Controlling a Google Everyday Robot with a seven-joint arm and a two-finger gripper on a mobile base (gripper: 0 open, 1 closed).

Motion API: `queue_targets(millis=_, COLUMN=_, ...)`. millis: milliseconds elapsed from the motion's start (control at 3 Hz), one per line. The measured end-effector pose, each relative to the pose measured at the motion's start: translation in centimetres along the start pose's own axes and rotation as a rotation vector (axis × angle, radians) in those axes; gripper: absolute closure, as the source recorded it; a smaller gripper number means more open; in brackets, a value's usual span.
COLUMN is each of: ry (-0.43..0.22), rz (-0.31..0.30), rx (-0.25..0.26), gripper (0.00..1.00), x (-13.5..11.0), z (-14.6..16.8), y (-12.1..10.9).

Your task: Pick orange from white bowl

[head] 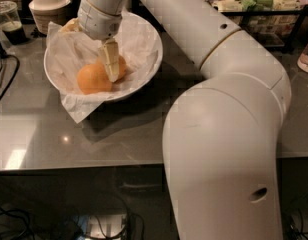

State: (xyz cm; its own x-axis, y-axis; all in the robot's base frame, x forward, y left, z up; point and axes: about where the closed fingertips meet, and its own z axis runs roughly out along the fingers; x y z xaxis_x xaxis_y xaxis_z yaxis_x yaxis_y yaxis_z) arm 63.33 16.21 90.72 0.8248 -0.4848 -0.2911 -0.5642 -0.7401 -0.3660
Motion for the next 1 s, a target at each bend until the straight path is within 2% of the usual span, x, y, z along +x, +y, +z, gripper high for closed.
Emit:
queue_targets(millis=333, ry=0.029, rz=-0.015, rx=0.0, gripper=0.0, x=-2.6, z=1.2, y=2.3)
queue_targets(millis=1000, ry=0.039, rz=-0.029, rx=-0.021, gripper=0.0, x=-2.4, z=1.9, y=3.3)
